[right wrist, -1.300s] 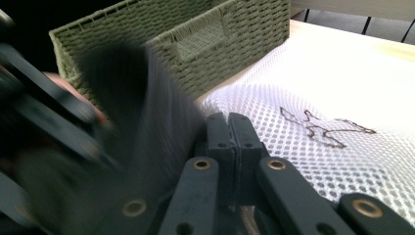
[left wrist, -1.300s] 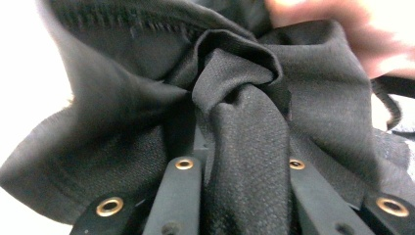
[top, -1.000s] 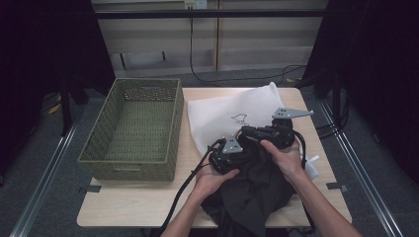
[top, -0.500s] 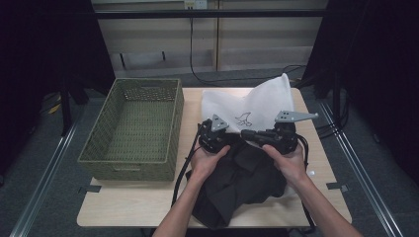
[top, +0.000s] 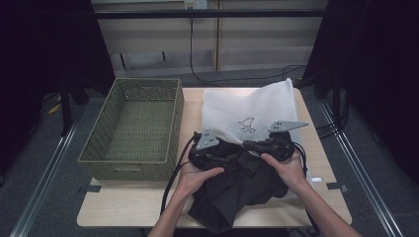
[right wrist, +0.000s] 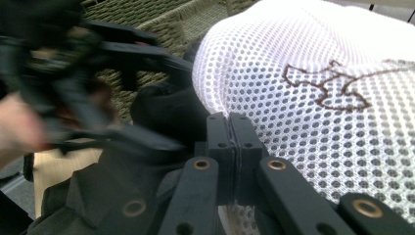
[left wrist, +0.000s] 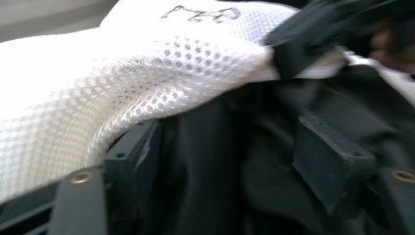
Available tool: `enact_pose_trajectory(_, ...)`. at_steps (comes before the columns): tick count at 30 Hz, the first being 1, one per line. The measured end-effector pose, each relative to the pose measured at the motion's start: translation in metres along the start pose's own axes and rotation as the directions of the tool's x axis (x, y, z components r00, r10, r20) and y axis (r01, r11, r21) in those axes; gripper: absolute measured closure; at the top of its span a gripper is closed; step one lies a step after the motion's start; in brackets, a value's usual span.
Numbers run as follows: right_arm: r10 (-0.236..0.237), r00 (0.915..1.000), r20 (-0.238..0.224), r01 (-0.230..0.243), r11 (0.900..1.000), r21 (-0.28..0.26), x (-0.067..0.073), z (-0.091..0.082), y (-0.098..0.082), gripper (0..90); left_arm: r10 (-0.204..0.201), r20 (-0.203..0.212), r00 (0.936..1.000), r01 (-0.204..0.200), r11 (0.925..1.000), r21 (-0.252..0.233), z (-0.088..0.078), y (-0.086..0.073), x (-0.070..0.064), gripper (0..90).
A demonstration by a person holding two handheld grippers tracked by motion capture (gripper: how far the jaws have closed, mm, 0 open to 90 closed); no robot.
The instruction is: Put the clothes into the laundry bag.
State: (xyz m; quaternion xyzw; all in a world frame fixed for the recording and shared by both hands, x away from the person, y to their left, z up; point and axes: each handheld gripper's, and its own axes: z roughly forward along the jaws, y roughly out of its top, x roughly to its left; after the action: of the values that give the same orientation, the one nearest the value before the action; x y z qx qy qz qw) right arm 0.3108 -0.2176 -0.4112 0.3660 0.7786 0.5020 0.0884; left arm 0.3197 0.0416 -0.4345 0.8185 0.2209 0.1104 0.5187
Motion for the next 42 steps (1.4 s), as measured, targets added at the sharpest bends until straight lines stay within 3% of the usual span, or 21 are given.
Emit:
enact_pose_trajectory(1,-0.002,1.0000,-0.001,0.002,1.000,0.005,-0.001,0.001,-0.001,89.0,-0.004,0.016,0.9999,0.005,1.0000,-0.007,-0.006,-0.002,-0.002,23.7)
enact_pose_trajectory(3,0.006,1.0000,-0.004,-0.006,1.000,0.012,-0.003,0.004,-0.003,89.0,0.018,0.004,0.9998,-0.018,0.9998,-0.006,-0.014,-0.005,-0.008,21.6)
enact_pose_trajectory(4,0.008,1.0000,-0.004,-0.008,1.000,0.019,-0.003,0.005,-0.004,89.0,0.014,0.030,0.9994,-0.014,0.9998,-0.012,-0.015,-0.007,-0.011,20.6)
enact_pose_trajectory(6,0.008,1.0000,-0.006,-0.008,1.000,0.027,-0.005,0.008,-0.007,89.0,0.012,0.014,0.9998,-0.012,0.9999,0.009,-0.014,-0.012,-0.015,18.5)
enact_pose_trajectory(11,0.009,0.9999,-0.007,-0.009,0.999,0.043,-0.009,0.012,-0.011,88.9,-0.018,0.091,0.9957,0.013,0.9983,0.058,0.012,-0.033,-0.019,8.4)
enact_pose_trajectory(13,0.010,0.9999,-0.010,-0.010,0.999,0.049,-0.010,0.013,-0.013,88.9,0.011,0.100,0.9950,-0.020,0.9952,0.096,0.019,-0.036,-0.022,5.5)
enact_pose_trajectory(16,0.013,0.9998,-0.013,-0.012,0.998,0.055,-0.011,0.015,-0.014,88.9,0.011,0.113,0.9935,-0.027,0.9895,0.142,0.030,-0.041,-0.027,2.0)
enact_pose_trajectory(19,0.012,0.9998,-0.015,-0.011,0.998,0.060,-0.011,0.016,-0.014,88.9,0.014,0.090,0.9958,-0.030,0.9833,0.179,0.040,-0.047,-0.030,0.0)
enact_pose_trajectory(20,0.011,0.9999,-0.013,-0.010,0.998,0.062,-0.011,0.016,-0.015,88.9,0.041,0.076,0.9963,-0.056,0.9786,0.198,0.042,-0.048,-0.032,0.0)
enact_pose_trajectory(22,0.012,0.9998,-0.014,-0.011,0.998,0.064,-0.010,0.017,-0.015,88.8,0.053,0.062,0.9967,-0.064,0.9793,0.192,0.045,-0.051,-0.035,0.0)
enact_pose_trajectory(25,0.013,0.9998,-0.017,-0.012,0.998,0.062,-0.011,0.017,-0.015,88.8,0.041,0.090,0.9951,-0.059,0.9775,0.202,0.045,-0.055,-0.035,0.0)
enact_pose_trajectory(27,0.015,0.9998,-0.016,-0.014,0.998,0.066,-0.011,0.017,-0.015,88.8,0.058,0.094,0.9939,-0.079,0.9694,0.232,0.048,-0.055,-0.035,0.0)
enact_pose_trajectory(28,0.015,0.9997,-0.017,-0.014,0.998,0.069,-0.011,0.018,-0.015,88.8,0.067,0.077,0.9948,-0.085,0.9598,0.267,0.050,-0.055,-0.038,0.0)
enact_pose_trajectory(30,0.020,0.9996,-0.022,-0.018,0.997,0.071,-0.010,0.020,-0.015,88.8,0.105,0.062,0.9925,-0.119,0.9459,0.302,0.053,-0.054,-0.040,4.0)
enact_pose_trajectory(31,0.024,0.9993,-0.027,-0.022,0.997,0.070,-0.010,0.020,-0.015,88.8,0.098,0.059,0.9934,-0.111,0.9501,0.291,0.054,-0.055,-0.040,6.0)
enact_pose_trajectory(32,0.026,0.9993,-0.028,-0.024,0.997,0.068,-0.009,0.020,-0.014,88.8,0.090,0.044,0.9949,-0.100,0.9479,0.303,0.052,-0.054,-0.039,9.9)
enact_pose_trajectory(33,0.020,0.9995,-0.026,-0.018,0.997,0.069,-0.009,0.020,-0.014,88.8,0.073,0.033,0.9968,-0.079,0.9568,0.280,0.052,-0.055,-0.038,16.1)
enact_pose_trajectory(35,0.016,0.9996,-0.024,-0.014,0.997,0.069,-0.008,0.020,-0.013,88.8,0.080,0.022,0.9965,-0.083,0.9567,0.279,0.049,-0.054,-0.035,25.8)
enact_pose_trajectory(37,0.015,0.9995,-0.028,-0.013,0.997,0.070,-0.007,0.019,-0.012,88.8,0.047,-0.002,0.9989,-0.045,0.9725,0.229,0.050,-0.057,-0.033,39.1)
enact_pose_trajectory(38,0.015,0.9993,-0.033,-0.012,0.998,0.067,-0.006,0.019,-0.012,88.8,0.058,-0.013,0.9982,-0.053,0.9674,0.248,0.048,-0.055,-0.032,44.6)
enact_pose_trajectory(42,0.014,0.9989,-0.046,-0.011,0.998,0.064,-0.003,0.020,-0.008,88.8,0.009,-0.034,0.9994,-0.001,0.9757,0.219,0.047,-0.055,-0.027,68.9)
